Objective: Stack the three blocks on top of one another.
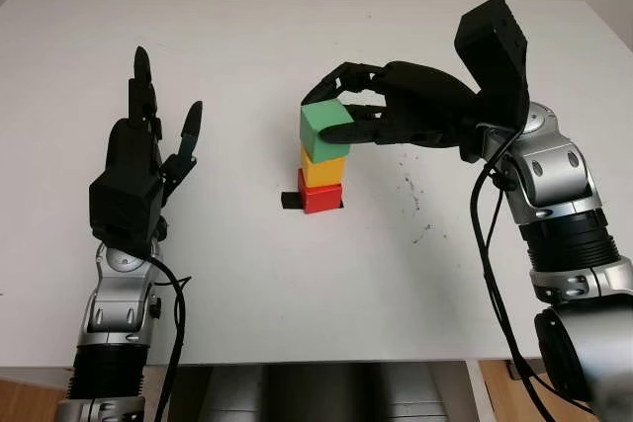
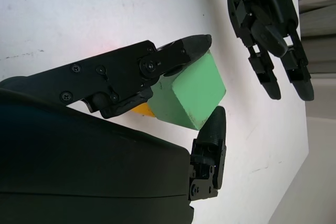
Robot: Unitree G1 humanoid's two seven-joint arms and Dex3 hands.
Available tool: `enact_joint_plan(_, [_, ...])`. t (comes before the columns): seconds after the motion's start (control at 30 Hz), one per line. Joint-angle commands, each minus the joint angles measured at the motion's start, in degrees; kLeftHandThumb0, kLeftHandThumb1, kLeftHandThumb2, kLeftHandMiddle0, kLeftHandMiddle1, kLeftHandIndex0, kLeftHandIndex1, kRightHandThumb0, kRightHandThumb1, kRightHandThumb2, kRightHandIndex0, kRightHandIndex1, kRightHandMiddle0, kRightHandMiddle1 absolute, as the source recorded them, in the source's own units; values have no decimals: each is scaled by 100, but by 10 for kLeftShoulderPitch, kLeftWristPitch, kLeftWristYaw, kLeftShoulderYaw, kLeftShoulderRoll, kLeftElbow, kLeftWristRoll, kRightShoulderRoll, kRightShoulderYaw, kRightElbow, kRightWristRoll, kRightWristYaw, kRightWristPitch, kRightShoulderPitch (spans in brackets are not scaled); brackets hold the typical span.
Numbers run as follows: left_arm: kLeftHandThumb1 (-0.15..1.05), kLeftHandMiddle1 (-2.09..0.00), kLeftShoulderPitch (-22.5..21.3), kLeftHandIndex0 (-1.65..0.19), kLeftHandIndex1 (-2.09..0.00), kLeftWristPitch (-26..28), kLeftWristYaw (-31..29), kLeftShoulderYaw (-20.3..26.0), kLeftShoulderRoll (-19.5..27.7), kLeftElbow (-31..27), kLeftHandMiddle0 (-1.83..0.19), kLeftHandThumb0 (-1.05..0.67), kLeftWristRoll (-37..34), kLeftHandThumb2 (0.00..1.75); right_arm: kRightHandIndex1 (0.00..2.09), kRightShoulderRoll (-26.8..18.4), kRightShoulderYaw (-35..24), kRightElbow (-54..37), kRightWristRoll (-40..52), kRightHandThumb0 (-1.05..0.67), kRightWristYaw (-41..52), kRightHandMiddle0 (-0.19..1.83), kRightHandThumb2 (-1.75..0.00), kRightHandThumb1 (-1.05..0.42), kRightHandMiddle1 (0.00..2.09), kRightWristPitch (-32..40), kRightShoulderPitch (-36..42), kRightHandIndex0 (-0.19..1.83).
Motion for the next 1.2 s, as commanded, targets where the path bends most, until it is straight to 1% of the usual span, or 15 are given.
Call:
enact_joint_plan(0.0, [105, -5, 5, 11, -5, 0, 0, -2, -2, 2, 12, -68, 0, 44, 1, 0, -6, -3, 7, -54, 5, -3, -5, -96, 107, -4, -2, 4])
enact_joint_plan(0.03, [105, -5, 6, 11, -5, -1, 0, -2, -1, 2, 12, -67, 0, 44, 2, -1, -6, -3, 8, -55, 7, -4, -5, -96, 100, -7, -1, 3])
enact_joint_plan(0.13, [105, -6, 6, 10, -6, 0, 3, -3, -1, 2, 12, -67, 5, 45, 3, -8, 0, -8, 4, -61, 14, -8, -5, -94, 61, -19, 0, -5])
enact_joint_plan(0.17, [105, -6, 6, 10, -6, 2, 4, -3, -1, 1, 11, -67, 6, 45, 3, -9, 0, -10, 3, -63, 16, -9, -5, -94, 45, -21, 1, -11])
enact_joint_plan(0.2, [105, -6, 6, 9, -6, 4, 4, -3, -2, -1, 11, -68, 6, 45, 2, -10, 0, -13, 2, -65, 16, -10, -5, -93, 36, -19, 1, -14])
enact_joint_plan(0.4, [105, -6, 8, 9, -6, 1, 5, -4, -2, 0, 11, -68, 10, 45, 0, -15, -8, -29, 12, -75, 23, -19, -5, -91, 5, -8, 5, -19])
enact_joint_plan(0.53, [105, -5, 9, 10, -6, 2, 1, -2, -3, 1, 11, -69, 6, 45, 0, -20, -30, -41, 38, -77, 33, -19, -5, -91, 0, -11, 13, -19])
enact_joint_plan(0.63, [105, -5, 9, 11, -5, 1, -2, -1, -4, 1, 13, -68, -1, 45, 0, -14, -57, -50, 60, -86, 25, -19, -6, -92, 0, -25, 26, -19])
enact_joint_plan(0.67, [105, -5, 10, 12, -5, 2, -2, -1, -3, 0, 13, -68, -1, 45, 0, -9, -70, -58, 66, -89, 10, -19, -7, -95, 0, -30, 34, -19])
enact_joint_plan(0.73, [105, -5, 9, 12, -5, 2, -1, -2, -3, 1, 13, -68, 0, 45, 0, 5, -90, -78, 68, -95, -31, -19, -20, -103, 0, -50, 55, -19])
enact_joint_plan(0.77, [105, -5, 9, 11, -5, 1, -1, -2, -3, 2, 13, -68, -1, 45, 0, 12, -96, -82, 67, -91, -49, -19, -31, -104, 0, -65, 64, -19])
enact_joint_plan(0.8, [105, -5, 9, 12, -5, 0, -2, -2, -3, 3, 13, -68, -2, 45, 0, 19, -101, -85, 65, -87, -67, -19, -51, -104, 0, -79, 73, -19])
enact_joint_plan(0.9, [105, -5, 7, 12, -5, 0, -1, -2, -5, 6, 13, -67, -5, 46, 0, 41, -110, -88, 54, -82, -128, -19, -69, -105, 0, -105, 94, -19])
enact_joint_plan(1.0, [105, -5, 4, 11, -5, -1, 0, -1, -7, 10, 13, -67, -8, 46, 0, 57, -114, -72, 41, -80, -173, -19, -75, -105, 0, -132, 109, -19])
enact_joint_plan(1.17, [105, -5, 1, 13, -5, 5, -5, 6, -13, 12, 14, -65, -30, 46, 0, 80, -125, -23, 25, -78, -235, -19, -77, -105, 0, -172, 123, -19])
